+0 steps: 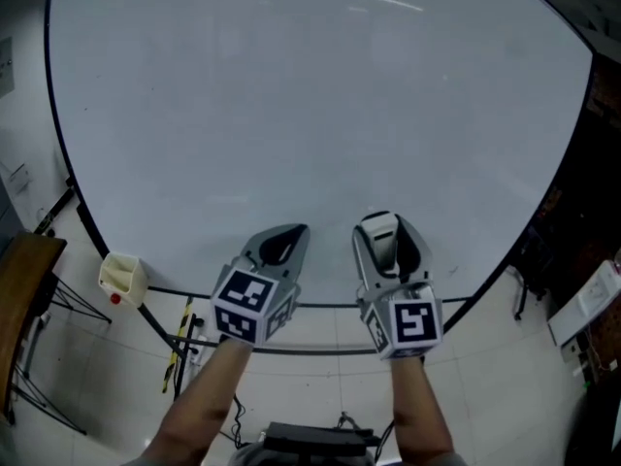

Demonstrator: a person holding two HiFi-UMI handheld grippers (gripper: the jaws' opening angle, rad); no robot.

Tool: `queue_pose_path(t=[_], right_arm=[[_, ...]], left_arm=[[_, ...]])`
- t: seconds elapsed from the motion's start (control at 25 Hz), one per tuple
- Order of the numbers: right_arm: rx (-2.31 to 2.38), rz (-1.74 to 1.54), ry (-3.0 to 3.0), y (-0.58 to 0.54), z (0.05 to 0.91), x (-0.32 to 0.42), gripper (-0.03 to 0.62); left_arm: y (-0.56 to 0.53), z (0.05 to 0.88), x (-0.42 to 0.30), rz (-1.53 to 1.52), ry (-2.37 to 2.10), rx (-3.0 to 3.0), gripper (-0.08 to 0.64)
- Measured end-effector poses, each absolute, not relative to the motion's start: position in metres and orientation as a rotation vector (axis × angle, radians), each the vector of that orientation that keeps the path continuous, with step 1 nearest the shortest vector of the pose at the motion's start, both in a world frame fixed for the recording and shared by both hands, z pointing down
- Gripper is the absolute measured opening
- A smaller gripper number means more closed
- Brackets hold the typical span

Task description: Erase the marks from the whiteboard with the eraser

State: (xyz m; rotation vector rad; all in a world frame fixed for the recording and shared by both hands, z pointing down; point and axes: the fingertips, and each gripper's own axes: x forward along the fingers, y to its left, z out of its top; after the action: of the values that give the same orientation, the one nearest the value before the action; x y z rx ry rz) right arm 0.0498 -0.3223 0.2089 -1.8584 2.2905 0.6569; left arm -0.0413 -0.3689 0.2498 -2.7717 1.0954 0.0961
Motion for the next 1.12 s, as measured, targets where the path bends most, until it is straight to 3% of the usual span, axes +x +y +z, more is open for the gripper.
queue_pose_path(t=[1.12], right_arm=[[-1.765, 0.571, 2.349, -0.323, 0.209, 0.063, 0.261]], left_arm=[[-0.366, 0.241, -0.013, 0.117, 1.022, -2.783, -0.008]])
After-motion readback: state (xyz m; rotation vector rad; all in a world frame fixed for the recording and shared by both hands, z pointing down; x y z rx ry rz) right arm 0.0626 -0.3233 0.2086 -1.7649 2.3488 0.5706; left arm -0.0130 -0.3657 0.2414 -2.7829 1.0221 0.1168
